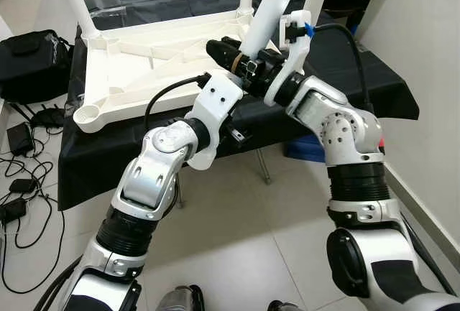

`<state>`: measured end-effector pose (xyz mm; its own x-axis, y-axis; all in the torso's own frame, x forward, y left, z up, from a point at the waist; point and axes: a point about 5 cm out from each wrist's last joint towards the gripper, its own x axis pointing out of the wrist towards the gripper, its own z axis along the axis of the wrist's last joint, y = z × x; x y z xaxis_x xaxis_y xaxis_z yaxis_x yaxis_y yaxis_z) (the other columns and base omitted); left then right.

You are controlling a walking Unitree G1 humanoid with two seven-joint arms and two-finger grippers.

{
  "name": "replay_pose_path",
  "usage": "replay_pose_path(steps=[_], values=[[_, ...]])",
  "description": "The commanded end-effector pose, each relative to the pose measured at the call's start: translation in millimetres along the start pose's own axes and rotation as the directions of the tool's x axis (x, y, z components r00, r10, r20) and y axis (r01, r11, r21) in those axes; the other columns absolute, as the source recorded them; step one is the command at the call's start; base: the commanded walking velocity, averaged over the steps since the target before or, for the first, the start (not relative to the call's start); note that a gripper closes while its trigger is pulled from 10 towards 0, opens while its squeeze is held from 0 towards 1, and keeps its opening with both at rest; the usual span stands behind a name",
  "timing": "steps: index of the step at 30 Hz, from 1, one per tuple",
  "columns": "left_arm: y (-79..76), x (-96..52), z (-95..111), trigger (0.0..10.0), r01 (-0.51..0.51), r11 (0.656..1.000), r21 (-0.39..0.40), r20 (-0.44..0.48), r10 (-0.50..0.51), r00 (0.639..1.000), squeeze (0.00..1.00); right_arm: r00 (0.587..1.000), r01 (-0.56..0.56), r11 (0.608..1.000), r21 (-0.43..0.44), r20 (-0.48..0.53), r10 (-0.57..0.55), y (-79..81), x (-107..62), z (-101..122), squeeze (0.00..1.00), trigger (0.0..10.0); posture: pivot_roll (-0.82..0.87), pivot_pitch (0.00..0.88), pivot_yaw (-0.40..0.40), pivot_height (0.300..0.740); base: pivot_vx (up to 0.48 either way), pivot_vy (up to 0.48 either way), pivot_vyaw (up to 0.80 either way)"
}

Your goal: Building children table

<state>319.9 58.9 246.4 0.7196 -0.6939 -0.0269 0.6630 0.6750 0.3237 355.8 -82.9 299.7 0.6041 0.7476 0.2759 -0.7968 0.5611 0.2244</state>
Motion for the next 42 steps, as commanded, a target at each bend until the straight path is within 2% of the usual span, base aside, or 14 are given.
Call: replay_pose_path(steps=[1,5,9,11,16,17,18,23,26,27,29,35,40,42], values=[[-7.7,-0.2,-1,10.0,0.019,1.0,-0.008,0.021,-0.019,1.0,0.0,0.999,0.038,0.998,-0.041,0.007,-0.037,-3.7,-3.5,-3,0.0,0.0,0.12,0.129,-0.027,0.74,0.0,0.0,0.0],[-3.5,-4.6,-4,10.0,-0.029,1.0,-0.013,0.025,0.029,0.999,0.0,0.994,0.106,0.992,-0.067,-0.013,-0.107,-16.8,-14.1,-12,0.0,0.0,0.12,0.123,-0.03,0.74,0.0,0.0,0.0],[8.1,-12.1,-13,10.0,-0.087,0.996,-0.009,-0.007,0.087,0.996,0.0,0.986,0.161,0.984,-0.079,-0.026,-0.163,-28.6,-25.7,-18,0.0,0.0,0.12,0.119,-0.029,0.74,0.0,0.0,0.0],[16.4,-20.6,-23,10.0,-0.127,0.991,-0.041,-0.037,0.125,0.991,0.0,0.978,0.205,0.975,-0.087,-0.029,-0.209,-36.9,-35.7,-20,0.0,0.0,0.12,0.12,-0.033,0.74,0.0,0.0,0.0],[11.8,-29.6,-32,10.0,-0.121,0.991,-0.057,-0.055,0.118,0.991,0.0,0.968,0.249,0.964,-0.094,-0.013,-0.252,-42.3,-45.8,-20,0.0,0.0,0.12,0.121,-0.041,0.74,0.0,0.0,0.0],[6.3,-35.8,-36,10.0,-0.116,0.991,-0.063,-0.052,0.113,0.992,0.0,0.963,0.269,0.958,-0.103,0.004,-0.27,-42.7,-53.3,-18,0.0,3.4,0.12,0.121,-0.041,0.74,0.0,0.0,0.0],[0.5,-42.6,-42,10.0,-0.124,0.989,-0.076,-0.061,0.119,0.991,0.0,0.957,0.29,0.949,-0.12,0.026,-0.289,-41.4,-62.0,-15,0.0,10.0,0.12,0.121,-0.043,0.74,0.0,0.0,0.0],[-9.0,-54.4,-55,10.0,-0.158,0.983,-0.09,-0.091,0.15,0.985,0.0,0.948,0.318,0.937,-0.145,0.065,-0.312,-34.9,-77.2,-14,0.0,10.0,0.12,0.122,-0.041,0.74,0.0,0.0,0.0],[-26.0,-72.0,-73,10.0,-0.223,0.957,-0.188,-0.111,0.205,0.973,0.0,0.916,0.401,0.888,-0.226,0.073,-0.396,-21.2,-103.4,-32,0.0,10.0,0.11,0.124,-0.038,0.74,0.0,0.0,0.0],[-26.0,-72.0,-73,10.0,-0.223,0.957,-0.188,-0.111,0.205,0.973,0.0,0.916,0.401,0.888,-0.226,0.073,-0.396,-21.2,-103.4,-32,0.0,10.0,0.11,0.124,-0.038,0.74,0.0,0.0,0.0],[-34.9,-74.9,-77,10.0,-0.218,0.956,-0.196,-0.117,0.198,0.973,0.0,0.889,0.454,0.856,-0.247,0.059,-0.455,-19.5,-116.0,-46,0.0,10.0,0.11,0.126,-0.038,0.74,0.0,0.0,0.4],[-50.3,-78.1,-82,10.0,-0.211,0.955,-0.211,-0.126,0.187,0.974,0.0,0.863,0.498,0.832,-0.244,0.047,-0.503,-16.9,-125.4,-56,0.0,10.0,0.11,0.126,-0.036,0.74,0.0,0.0,0.8],[-56.4,-78.1,-85,10.0,-0.209,0.948,-0.241,-0.133,0.181,0.974,0.0,0.856,0.509,0.824,-0.25,0.042,-0.516,-14.3,-126.1,-58,0.0,10.0,0.11,0.126,-0.042,0.74,0.0,-0.322,0.8],[-56.0,-76.9,-85,10.0,-0.219,0.95,-0.224,-0.138,0.192,0.972,0.0,0.847,0.522,0.813,-0.256,0.045,-0.53,-15.2,-126.0,-57,0.0,10.0,0.1,0.124,-0.042,0.74,0.249,-0.409,0.8]])
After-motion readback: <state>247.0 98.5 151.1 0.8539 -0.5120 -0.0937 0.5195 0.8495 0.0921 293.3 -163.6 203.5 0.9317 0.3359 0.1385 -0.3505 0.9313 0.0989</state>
